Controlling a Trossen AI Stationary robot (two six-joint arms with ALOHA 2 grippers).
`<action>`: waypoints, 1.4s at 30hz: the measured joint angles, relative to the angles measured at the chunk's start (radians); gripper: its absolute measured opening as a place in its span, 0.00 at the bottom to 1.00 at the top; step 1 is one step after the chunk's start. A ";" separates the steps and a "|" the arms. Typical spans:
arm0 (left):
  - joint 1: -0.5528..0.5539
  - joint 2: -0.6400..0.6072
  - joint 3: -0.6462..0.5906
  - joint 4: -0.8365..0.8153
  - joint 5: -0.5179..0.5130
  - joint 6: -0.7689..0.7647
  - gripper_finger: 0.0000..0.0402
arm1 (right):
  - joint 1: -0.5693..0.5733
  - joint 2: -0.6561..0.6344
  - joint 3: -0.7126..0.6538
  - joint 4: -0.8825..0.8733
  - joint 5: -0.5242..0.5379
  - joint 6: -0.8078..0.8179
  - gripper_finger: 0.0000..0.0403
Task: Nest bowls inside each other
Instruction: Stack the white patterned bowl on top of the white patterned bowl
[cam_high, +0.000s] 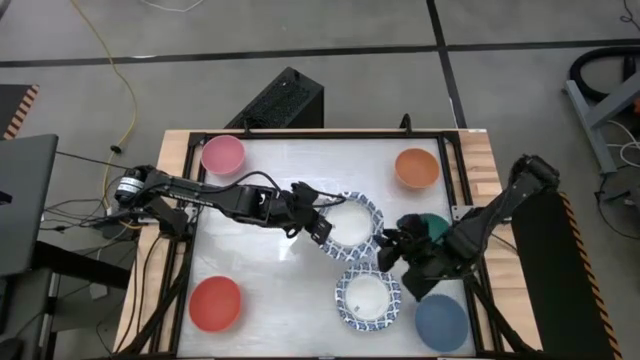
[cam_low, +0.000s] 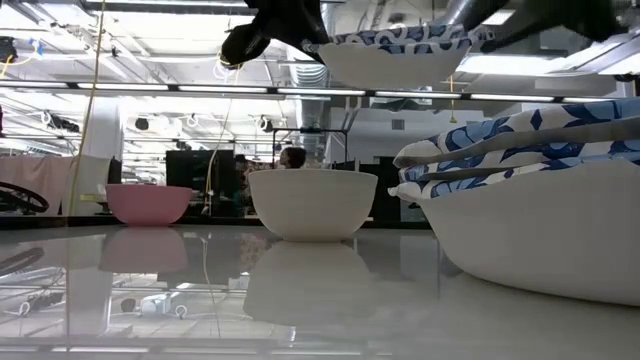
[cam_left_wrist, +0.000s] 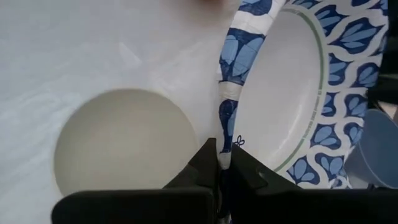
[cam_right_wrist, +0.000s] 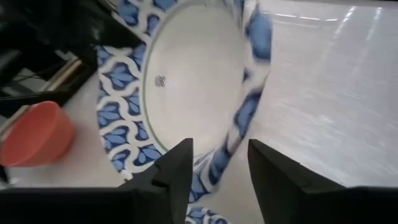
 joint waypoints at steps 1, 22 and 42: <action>0.000 0.000 0.000 0.003 0.000 0.005 0.00 | -0.007 0.007 0.000 -0.002 0.000 0.000 0.46; 0.031 0.001 0.000 0.023 0.019 0.124 0.01 | -0.124 0.000 0.000 0.010 -0.153 0.022 0.04; 0.034 -0.052 0.000 -0.034 0.285 0.329 0.63 | -0.055 -0.041 0.000 -0.020 -0.547 0.172 0.01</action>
